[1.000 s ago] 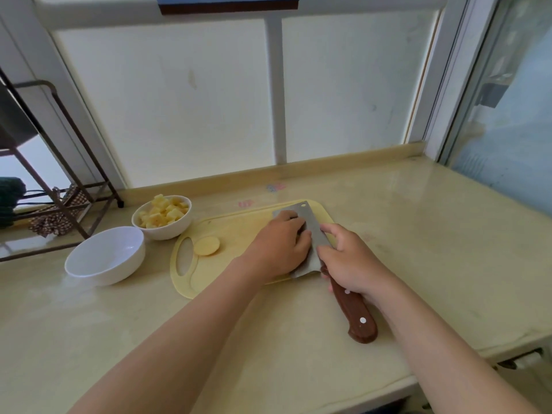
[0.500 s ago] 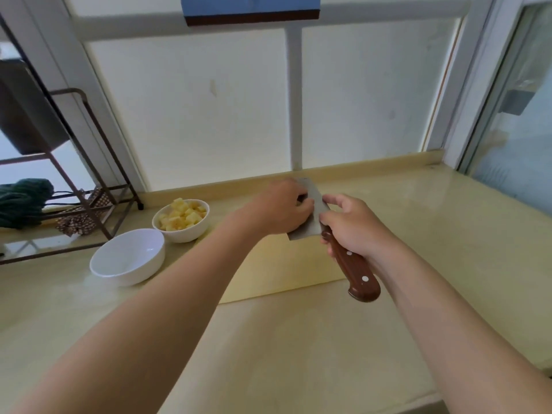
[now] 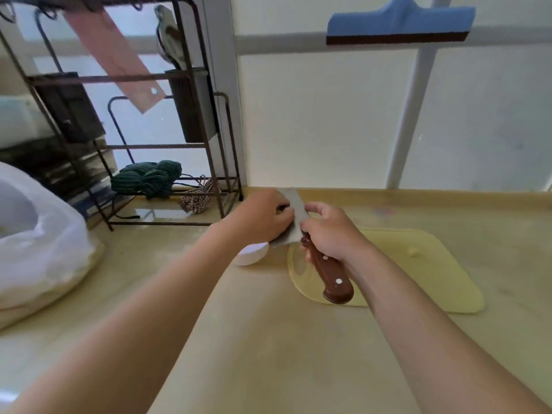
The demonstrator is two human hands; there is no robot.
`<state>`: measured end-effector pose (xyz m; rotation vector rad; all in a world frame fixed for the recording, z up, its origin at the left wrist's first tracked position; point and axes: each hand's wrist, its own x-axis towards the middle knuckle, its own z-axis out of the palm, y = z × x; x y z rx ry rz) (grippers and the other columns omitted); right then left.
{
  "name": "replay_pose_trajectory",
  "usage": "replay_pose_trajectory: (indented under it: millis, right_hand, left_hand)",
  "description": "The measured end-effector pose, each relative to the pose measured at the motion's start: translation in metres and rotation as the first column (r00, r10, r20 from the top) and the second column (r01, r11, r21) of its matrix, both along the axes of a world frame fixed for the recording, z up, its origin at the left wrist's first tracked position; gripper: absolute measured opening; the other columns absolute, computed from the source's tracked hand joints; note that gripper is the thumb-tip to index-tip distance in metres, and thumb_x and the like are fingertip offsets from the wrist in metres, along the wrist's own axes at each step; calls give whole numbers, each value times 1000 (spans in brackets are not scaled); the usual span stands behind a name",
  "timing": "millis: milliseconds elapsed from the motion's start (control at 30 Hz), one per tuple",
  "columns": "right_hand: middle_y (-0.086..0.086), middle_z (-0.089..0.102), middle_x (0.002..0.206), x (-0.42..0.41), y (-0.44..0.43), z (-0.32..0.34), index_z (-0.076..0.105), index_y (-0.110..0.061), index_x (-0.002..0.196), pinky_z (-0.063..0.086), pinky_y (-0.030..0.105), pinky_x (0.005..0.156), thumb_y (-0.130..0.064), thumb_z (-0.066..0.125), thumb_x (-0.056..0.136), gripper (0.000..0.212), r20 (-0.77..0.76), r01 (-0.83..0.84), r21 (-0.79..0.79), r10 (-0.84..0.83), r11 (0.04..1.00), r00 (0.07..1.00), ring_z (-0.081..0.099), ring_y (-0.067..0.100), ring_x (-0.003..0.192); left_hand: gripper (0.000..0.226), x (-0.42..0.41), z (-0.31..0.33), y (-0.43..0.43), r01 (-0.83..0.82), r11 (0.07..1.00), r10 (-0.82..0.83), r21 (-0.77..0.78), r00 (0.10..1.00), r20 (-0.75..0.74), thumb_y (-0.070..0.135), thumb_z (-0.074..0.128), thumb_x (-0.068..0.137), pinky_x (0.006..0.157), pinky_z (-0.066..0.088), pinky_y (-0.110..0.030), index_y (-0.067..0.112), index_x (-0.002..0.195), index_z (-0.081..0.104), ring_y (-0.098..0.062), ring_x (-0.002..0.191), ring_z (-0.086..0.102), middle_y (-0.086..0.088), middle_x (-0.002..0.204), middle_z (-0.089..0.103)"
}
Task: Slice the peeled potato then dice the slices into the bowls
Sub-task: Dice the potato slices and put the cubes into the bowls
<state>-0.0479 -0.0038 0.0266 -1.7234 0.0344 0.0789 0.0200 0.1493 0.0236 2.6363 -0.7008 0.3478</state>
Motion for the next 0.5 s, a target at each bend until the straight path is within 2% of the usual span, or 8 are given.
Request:
replay_pose_trajectory:
  millis: [67,167,267,333,400,500]
  right_hand:
    - [10,57,67,2,19,-3,56,-26,119,45,23,38,1,43,99,37,-15,-23,-8,23,1000,1000,52,14,41]
    - [11,58,69,5,35,-8,54,-20,134,47,28,43,1,43,97,44,-27,-42,-44,41,998,999,53,21,52]
    - [13,58,73,6,38,-9,52,-22,134,48,29,45,1,42,97,44,-36,-29,-76,26,997,999,54,23,57]
    - [13,57,75,6,34,-7,51,-22,137,49,29,45,2,42,98,46,-32,-13,-91,10,996,999,54,21,57]
    - [12,58,76,5,29,-4,51,-23,139,49,28,45,2,42,97,50,-16,6,-119,-8,993,1000,55,19,55]
    - [11,59,76,5,20,2,52,-23,137,49,31,48,1,42,97,48,0,36,-136,-36,990,999,56,19,56]
  left_hand:
    - [36,-2,-8,22,-31,999,30,-29,999,-11,34,41,88,73,48,-45,10,78,65,-22,77,58,-4,79,65]
    - [31,-3,-23,42,-99,985,97,-140,995,-18,30,47,91,81,50,-40,10,86,70,-21,88,59,-6,91,69]
    - [29,-3,-37,50,-155,964,157,-218,988,-7,21,48,91,67,49,-40,7,69,61,-18,71,55,-5,72,61]
    - [29,-3,-40,50,-198,947,200,-253,980,-19,18,47,91,59,44,-34,11,65,58,-14,62,51,-2,66,58]
    - [26,-3,-38,50,-215,936,214,-278,976,-34,17,47,93,62,49,-34,14,76,66,-14,66,56,-1,73,64]
    - [23,-4,-34,46,-261,920,247,-293,965,-84,15,46,94,75,56,-41,9,95,69,-23,79,63,-7,90,70]
